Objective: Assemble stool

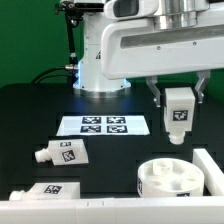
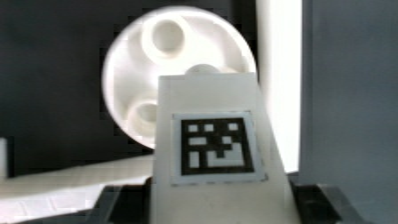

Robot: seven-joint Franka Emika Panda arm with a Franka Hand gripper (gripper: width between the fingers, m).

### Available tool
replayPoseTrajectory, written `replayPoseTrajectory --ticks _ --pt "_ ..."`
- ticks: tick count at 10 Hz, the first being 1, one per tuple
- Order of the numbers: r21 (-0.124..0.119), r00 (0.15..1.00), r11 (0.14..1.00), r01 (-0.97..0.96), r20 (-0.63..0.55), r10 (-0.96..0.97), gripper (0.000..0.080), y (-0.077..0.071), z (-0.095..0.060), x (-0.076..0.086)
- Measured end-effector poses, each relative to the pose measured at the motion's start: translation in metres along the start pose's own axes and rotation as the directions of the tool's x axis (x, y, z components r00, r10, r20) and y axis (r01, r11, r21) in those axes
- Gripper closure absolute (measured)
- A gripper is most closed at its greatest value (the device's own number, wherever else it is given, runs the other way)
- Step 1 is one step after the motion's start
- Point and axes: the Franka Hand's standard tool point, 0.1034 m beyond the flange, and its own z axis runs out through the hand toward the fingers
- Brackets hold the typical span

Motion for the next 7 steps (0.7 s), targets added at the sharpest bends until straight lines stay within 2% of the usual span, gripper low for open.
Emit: replayPoseTrajectory --ticks 2,3,4,5,6,7 --pt "0.002 0.996 1.000 0.026 -0.085 -0.025 0.0465 0.000 0.004 0.004" --pt "-0.023 0.990 0.993 0.117 -0.076 -0.118 0.0465 0.005 0.011 0.004" --pt "-0.051 0.977 0.978 0.201 -0.059 -0.204 0.0465 0.002 0.012 0.013" --pt "-0.074 0.957 0.957 0.281 -0.049 -0.285 0.0465 -0.009 0.006 0.029" --pt "-0.072 0.953 0.954 0.292 -0.056 -0.296 0.0465 -0.014 0.006 0.033" --pt "-0.071 0.955 0.955 0.288 -0.054 -0.292 0.0465 -0.013 0.007 0.031"
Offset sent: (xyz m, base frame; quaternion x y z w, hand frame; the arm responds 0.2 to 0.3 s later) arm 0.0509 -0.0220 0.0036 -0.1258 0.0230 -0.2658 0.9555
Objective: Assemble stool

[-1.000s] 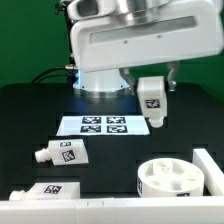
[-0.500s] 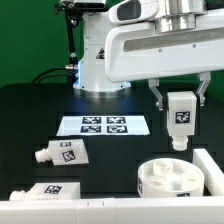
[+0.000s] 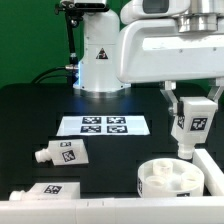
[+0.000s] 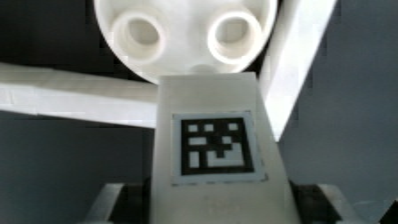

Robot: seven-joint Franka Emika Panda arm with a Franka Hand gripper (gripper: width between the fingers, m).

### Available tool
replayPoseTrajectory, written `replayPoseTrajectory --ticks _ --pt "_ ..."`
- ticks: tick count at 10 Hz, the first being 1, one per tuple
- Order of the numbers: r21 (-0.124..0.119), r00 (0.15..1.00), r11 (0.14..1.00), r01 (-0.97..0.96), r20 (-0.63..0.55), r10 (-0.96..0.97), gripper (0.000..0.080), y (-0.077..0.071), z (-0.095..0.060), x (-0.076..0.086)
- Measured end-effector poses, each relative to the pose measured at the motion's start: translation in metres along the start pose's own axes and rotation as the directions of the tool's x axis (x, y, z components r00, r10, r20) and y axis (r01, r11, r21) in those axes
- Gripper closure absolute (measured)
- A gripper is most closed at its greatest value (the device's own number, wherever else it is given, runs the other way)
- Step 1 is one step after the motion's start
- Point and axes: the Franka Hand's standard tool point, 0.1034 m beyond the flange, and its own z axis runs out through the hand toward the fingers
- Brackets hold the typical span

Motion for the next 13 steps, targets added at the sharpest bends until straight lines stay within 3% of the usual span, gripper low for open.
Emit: replayPoseTrajectory --ticks 2,3,5,8,13 --pt "0.000 1.000 1.000 0.000 0.002 0.000 0.0465 0.001 0.001 0.000" --pt "-0.004 0.999 1.000 0.011 0.049 -0.011 0.0465 0.013 0.005 -0.002" --pt "0.011 0.997 1.000 -0.019 0.072 0.018 0.0465 0.035 0.013 0.000" --pt "0.013 0.995 1.000 -0.026 0.099 0.025 0.0465 0.037 0.029 -0.010" --pt "0.011 0.995 1.000 -0.027 0.098 0.026 0.0465 0.038 0.041 -0.013"
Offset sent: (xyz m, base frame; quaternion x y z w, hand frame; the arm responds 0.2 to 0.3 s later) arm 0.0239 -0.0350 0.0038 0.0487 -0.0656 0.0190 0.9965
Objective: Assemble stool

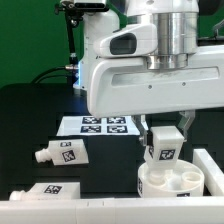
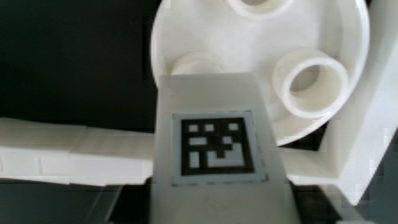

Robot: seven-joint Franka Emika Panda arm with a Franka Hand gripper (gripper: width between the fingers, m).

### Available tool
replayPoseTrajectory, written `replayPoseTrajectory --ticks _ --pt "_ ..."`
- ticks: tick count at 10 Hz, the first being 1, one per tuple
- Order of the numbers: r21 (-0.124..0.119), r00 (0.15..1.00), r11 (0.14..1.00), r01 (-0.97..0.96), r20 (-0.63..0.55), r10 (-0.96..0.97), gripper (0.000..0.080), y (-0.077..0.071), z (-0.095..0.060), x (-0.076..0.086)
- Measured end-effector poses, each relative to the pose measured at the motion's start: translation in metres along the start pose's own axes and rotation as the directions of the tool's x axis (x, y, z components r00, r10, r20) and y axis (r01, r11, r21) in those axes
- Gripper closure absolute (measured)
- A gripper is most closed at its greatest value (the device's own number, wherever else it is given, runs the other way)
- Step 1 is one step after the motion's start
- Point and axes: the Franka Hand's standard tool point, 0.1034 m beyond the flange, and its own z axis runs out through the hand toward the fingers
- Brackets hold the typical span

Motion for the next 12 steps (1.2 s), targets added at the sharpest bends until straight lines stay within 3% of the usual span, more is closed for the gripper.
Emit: replayPoseTrajectory --ticks 4,9,10,11,12 --pt "-0.002 1.000 1.000 -0.001 0.005 0.001 0.0465 0.003 0.013 -0.004" --pt "-0.008 0.998 1.000 0.014 -0.064 -0.015 0.0465 -0.006 0.016 -0.003" --pt "-0.007 0.998 1.000 0.015 -0.064 -0.015 0.0390 -0.006 0.016 -0.003" --pt "-0.007 0.998 1.000 0.015 -0.056 -0.015 0.0390 -0.006 0.016 -0.004" --pt "-0.002 1.000 1.000 0.012 -0.021 -0.012 0.0221 -0.007 0.016 -0.006"
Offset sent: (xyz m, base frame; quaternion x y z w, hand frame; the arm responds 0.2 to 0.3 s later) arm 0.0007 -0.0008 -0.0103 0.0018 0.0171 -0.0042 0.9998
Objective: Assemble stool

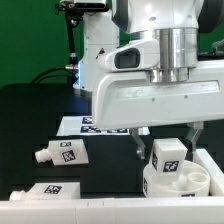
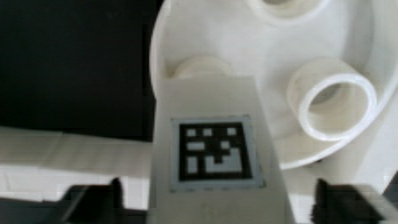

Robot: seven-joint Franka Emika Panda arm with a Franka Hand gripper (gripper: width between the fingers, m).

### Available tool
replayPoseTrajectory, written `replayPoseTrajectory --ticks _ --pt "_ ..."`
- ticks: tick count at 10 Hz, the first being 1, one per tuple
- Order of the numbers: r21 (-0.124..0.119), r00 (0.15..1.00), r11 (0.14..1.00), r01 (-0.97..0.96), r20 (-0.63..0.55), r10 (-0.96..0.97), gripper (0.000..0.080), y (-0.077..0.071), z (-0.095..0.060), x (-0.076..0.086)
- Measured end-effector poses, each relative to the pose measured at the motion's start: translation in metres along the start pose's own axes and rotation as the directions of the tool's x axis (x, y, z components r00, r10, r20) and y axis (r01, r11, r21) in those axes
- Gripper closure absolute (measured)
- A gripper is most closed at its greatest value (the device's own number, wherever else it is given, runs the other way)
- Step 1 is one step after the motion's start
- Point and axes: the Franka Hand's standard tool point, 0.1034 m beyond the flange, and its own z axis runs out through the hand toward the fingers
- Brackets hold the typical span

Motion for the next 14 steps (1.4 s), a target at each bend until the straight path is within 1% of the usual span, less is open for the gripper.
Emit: replayPoseTrajectory --ticks 1,2,3,4,5,6,7,8,9,10,11,12,13,14 --pt "0.028 0.997 0.997 -0.071 0.045 0.070 0.0221 0.001 -0.005 0.002" --pt "0.051 0.987 0.990 -0.128 0.108 0.122 0.0164 0.001 -0.007 0.003" --pt "0.059 0.962 0.985 -0.164 0.229 0.146 0.0154 0.000 -0.009 0.003" --pt "0.063 0.956 0.984 -0.169 0.254 0.148 0.0154 -0.003 -0.005 0.010" --pt "0.061 0.955 0.983 -0.176 0.253 0.155 0.0151 -0.009 0.000 0.008" --pt "0.055 0.959 0.980 -0.191 0.225 0.174 0.0151 -0.012 0.000 0.012" --pt "0.056 0.959 0.981 -0.186 0.227 0.168 0.0151 -0.010 0.000 0.011" --pt "0.055 0.958 0.980 -0.189 0.228 0.172 0.0238 -0.010 0.000 0.011" --pt "0.038 0.941 0.965 -0.261 0.231 0.246 0.0374 -0.011 0.001 0.011" --pt "0.020 0.918 0.942 -0.335 0.233 0.321 0.0374 -0.011 0.001 0.011" --pt "0.000 0.885 0.909 -0.416 0.230 0.405 0.0466 -0.011 0.002 0.011" --pt "-0.019 0.841 0.861 -0.508 0.206 0.500 0.0466 -0.012 0.004 0.010" --pt "-0.025 0.804 0.822 -0.568 0.194 0.562 0.0466 -0.012 0.005 0.009" --pt "-0.035 0.705 0.720 -0.693 0.179 0.687 0.0466 -0.014 0.006 0.011"
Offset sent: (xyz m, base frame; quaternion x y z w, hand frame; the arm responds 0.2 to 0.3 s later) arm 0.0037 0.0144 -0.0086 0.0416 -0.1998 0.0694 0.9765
